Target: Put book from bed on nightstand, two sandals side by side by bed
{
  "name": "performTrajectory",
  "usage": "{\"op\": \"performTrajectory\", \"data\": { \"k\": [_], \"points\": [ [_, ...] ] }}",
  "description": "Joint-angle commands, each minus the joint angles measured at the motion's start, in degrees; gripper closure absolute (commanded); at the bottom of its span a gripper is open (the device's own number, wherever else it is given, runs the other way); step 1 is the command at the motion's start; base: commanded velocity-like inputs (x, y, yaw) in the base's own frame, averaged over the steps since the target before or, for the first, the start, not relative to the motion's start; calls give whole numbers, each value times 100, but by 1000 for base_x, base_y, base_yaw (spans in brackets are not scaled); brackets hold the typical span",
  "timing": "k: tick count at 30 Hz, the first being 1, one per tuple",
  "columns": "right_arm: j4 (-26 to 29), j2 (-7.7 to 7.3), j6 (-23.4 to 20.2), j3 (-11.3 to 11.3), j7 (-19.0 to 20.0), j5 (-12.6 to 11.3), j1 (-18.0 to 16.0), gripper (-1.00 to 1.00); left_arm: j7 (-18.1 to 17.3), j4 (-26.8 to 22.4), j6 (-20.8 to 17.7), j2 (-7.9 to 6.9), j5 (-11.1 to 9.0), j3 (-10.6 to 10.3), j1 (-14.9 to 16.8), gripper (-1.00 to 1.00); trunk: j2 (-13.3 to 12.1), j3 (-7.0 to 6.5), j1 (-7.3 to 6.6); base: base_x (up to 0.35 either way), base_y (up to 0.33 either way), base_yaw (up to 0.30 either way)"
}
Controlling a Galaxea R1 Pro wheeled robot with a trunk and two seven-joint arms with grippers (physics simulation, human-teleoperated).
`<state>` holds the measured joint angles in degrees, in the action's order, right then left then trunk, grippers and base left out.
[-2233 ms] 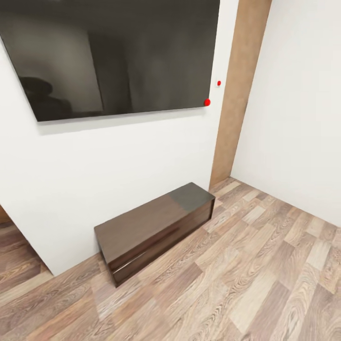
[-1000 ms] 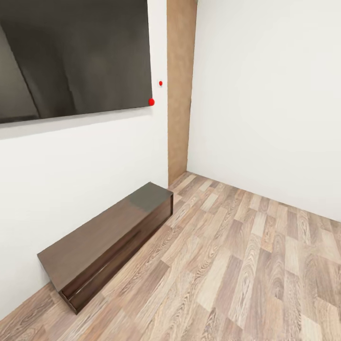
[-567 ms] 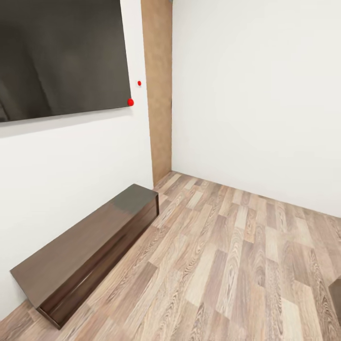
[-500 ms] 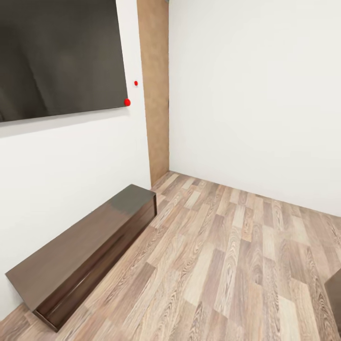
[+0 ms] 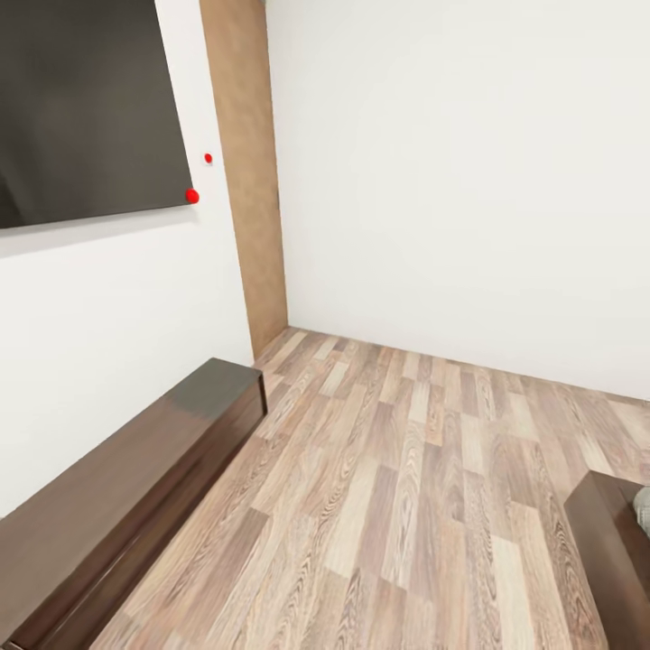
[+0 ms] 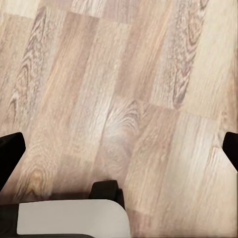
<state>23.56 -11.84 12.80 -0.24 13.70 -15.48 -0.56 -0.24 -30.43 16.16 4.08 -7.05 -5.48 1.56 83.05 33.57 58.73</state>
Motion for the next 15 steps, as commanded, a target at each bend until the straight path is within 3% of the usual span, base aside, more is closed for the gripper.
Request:
{"op": "performTrajectory", "data": {
  "k": [1, 15],
  "points": [
    [-9, -1, 12, -3, 45, -60, -5, -100, -2, 2, 19, -4, -60, -23, 2, -100, 3, 5, 0, 0, 0, -280],
    [-5, -1, 12, -3, 45, -60, -5, -100, -2, 2, 19, -4, -60, -30, 2, -100, 3, 5, 0, 0, 0, -280]
  ]
}}
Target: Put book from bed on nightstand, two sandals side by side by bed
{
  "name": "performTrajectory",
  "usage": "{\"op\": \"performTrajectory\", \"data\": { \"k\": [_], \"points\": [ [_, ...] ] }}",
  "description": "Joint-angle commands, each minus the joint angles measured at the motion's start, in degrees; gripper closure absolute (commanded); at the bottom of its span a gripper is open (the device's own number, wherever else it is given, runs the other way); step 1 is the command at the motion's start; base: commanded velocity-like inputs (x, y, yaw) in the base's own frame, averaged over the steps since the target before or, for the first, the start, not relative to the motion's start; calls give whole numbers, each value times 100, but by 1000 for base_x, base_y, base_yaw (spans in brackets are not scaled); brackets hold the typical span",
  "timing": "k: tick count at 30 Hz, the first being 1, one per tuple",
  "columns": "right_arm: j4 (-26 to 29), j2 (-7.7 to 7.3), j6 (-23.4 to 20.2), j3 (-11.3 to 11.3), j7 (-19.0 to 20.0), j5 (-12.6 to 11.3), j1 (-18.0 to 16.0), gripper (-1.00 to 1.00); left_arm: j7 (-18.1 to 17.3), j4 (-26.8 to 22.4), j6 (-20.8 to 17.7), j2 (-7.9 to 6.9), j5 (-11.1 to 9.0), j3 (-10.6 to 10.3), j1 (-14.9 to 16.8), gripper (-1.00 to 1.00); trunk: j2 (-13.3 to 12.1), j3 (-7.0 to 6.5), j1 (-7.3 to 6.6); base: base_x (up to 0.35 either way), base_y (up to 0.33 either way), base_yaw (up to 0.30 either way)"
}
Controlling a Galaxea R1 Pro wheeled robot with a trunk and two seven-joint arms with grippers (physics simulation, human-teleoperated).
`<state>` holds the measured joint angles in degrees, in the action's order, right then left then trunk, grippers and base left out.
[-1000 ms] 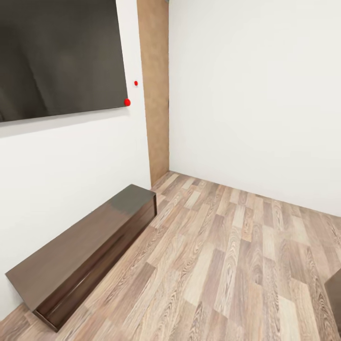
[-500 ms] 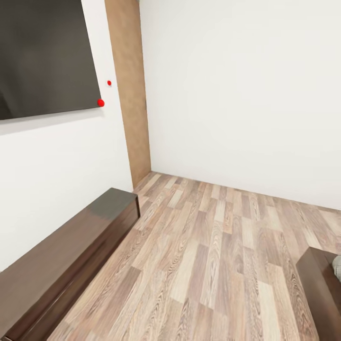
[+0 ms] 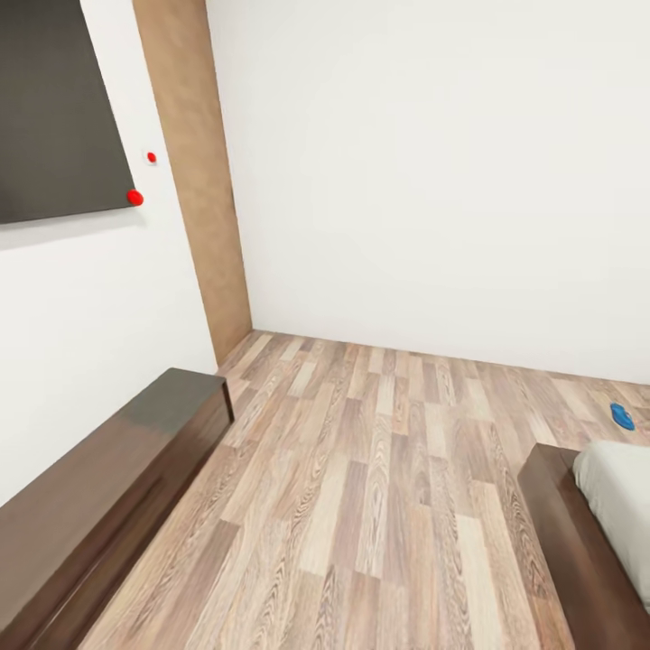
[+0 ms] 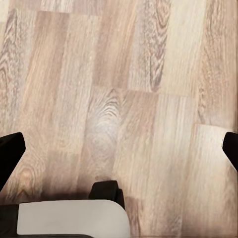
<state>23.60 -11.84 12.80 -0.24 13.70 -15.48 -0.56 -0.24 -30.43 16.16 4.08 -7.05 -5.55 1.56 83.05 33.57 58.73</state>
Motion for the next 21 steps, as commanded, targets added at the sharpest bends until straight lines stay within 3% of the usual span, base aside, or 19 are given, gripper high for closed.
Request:
{"op": "performTrajectory", "data": {
  "k": [1, 21],
  "points": [
    [-10, -1, 12, -3, 45, -60, -5, -100, -2, 2, 19, -4, -60, -24, 2, -100, 3, 5, 0, 0, 0, -281],
    [-13, 4, 12, 0, 45, -60, -5, -100, -2, 4, 19, -4, -66, -22, 2, -100, 3, 5, 0, 0, 0, -281]
  ]
}}
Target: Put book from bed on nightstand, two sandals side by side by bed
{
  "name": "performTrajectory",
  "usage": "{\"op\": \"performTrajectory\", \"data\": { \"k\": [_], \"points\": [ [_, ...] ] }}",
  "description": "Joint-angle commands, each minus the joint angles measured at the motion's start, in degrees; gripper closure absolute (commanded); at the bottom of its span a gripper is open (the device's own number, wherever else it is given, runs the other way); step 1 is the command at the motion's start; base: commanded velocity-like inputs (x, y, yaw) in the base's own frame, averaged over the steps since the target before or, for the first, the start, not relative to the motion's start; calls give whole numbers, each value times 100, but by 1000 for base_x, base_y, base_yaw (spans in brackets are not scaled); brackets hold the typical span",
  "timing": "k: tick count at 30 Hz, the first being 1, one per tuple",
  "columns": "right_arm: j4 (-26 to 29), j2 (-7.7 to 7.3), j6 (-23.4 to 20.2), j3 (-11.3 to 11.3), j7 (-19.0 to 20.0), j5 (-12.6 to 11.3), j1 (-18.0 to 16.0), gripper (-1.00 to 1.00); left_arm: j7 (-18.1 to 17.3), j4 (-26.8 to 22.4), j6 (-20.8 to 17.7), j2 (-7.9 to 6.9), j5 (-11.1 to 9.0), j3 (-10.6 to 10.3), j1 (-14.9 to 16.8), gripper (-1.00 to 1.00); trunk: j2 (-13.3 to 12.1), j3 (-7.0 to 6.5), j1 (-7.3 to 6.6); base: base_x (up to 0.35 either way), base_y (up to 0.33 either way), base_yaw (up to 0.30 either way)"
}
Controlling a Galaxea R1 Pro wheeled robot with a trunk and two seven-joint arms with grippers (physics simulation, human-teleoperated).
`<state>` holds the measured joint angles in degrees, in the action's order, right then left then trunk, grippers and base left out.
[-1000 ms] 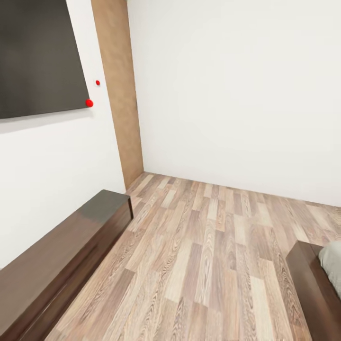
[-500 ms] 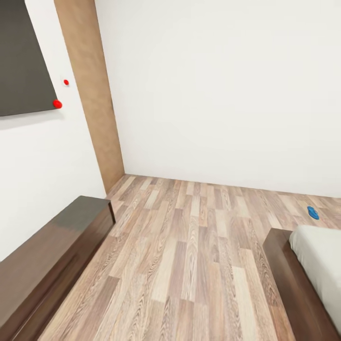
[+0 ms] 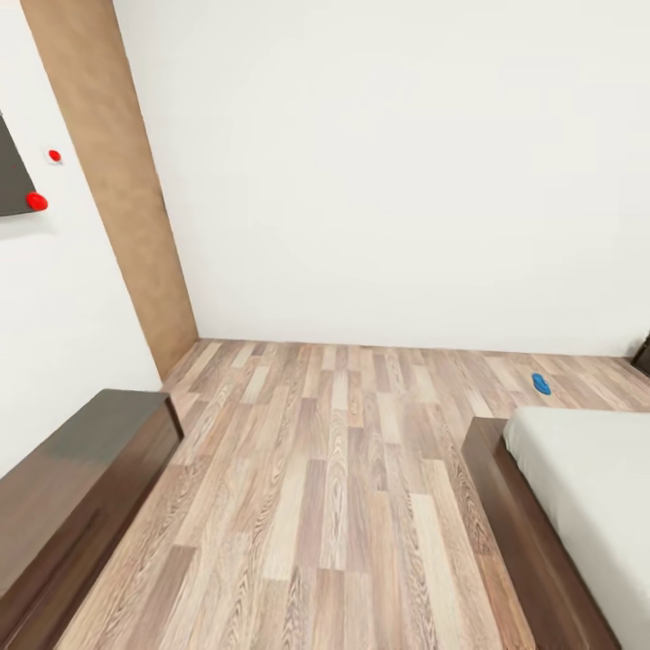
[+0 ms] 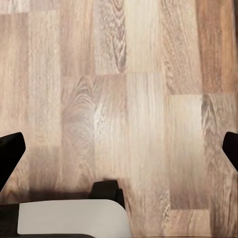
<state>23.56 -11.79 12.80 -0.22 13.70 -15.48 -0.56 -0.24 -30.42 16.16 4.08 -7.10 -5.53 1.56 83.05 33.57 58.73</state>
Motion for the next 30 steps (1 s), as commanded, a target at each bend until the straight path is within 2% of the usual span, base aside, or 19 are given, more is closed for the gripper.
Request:
{"op": "performTrajectory", "data": {
  "k": [1, 9, 24, 30],
  "points": [
    [-9, -4, 12, -4, 45, -60, -5, -100, -2, 2, 19, -4, -62, -25, 2, -100, 2, 5, 0, 0, 0, -282],
    [-25, -1, 12, 10, 69, -62, -5, -100, -2, 1, 19, -4, -55, -19, 2, -100, 2, 5, 0, 0, 0, -224],
    [-79, 3, 12, 30, 93, -81, -5, -100, -2, 1, 19, -9, -59, -11, 2, -100, 2, 5, 0, 3, 0, -12],
    [-79, 2, 12, 0, 89, -70, -5, -100, -2, 2, 17, -12, -55, -9, 2, -100, 2, 5, 0, 225, 0, 0]
  ]
}}
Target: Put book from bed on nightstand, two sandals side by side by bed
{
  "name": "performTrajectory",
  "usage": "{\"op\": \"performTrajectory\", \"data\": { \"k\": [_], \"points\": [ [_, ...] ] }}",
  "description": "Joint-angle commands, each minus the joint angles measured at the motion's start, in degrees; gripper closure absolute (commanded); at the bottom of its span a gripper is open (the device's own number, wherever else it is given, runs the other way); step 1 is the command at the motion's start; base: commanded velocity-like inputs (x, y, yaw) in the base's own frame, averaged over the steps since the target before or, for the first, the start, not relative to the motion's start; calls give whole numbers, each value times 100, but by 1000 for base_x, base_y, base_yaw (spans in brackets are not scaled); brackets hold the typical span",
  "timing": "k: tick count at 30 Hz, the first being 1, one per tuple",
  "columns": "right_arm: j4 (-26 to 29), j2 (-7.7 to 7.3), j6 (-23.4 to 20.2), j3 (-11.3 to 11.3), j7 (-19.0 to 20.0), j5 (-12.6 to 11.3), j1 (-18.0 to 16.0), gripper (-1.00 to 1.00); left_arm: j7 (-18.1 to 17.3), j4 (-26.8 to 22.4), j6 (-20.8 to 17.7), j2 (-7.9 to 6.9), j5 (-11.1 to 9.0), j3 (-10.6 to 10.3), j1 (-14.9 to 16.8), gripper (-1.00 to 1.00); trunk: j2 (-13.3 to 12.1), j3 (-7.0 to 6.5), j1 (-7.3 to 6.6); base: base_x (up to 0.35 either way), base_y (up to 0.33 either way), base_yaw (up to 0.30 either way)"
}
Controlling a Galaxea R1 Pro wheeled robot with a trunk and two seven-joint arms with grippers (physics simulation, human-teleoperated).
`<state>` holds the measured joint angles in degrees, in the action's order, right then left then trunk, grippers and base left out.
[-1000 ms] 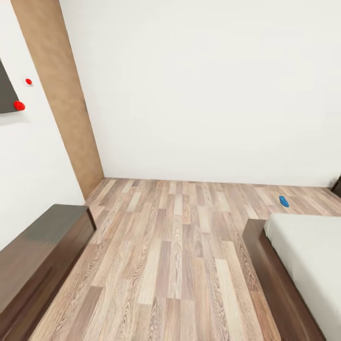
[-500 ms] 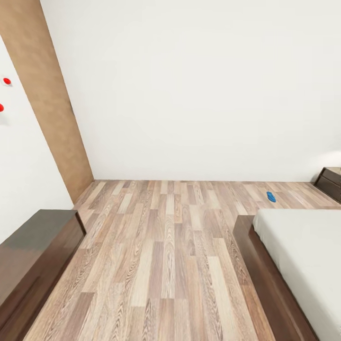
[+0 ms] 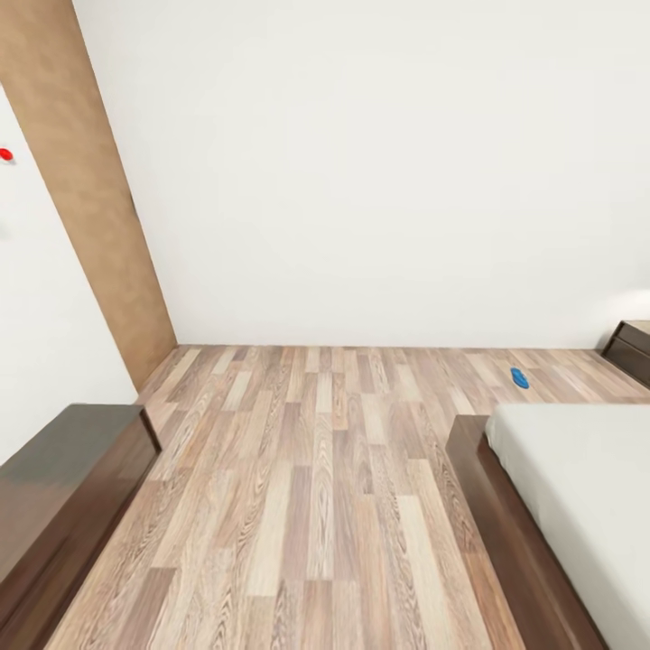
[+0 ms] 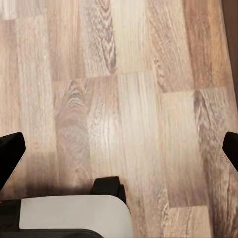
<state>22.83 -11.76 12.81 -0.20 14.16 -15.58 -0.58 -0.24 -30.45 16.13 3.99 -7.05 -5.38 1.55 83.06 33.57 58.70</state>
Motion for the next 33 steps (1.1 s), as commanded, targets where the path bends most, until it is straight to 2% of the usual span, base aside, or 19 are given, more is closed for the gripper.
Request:
{"op": "performTrajectory", "data": {
  "k": [1, 33],
  "points": [
    [-7, 2, 11, -4, 43, -60, -4, -100, -2, 4, 18, -3, -60, -24, 4, -100, 2, 5, 3, 306, 0, 0],
    [0, -1, 11, -17, 43, -101, -4, -100, -2, 4, 10, -4, -68, -16, 4, -100, 2, 5, 3, 319, 0, 0]
  ]
}}
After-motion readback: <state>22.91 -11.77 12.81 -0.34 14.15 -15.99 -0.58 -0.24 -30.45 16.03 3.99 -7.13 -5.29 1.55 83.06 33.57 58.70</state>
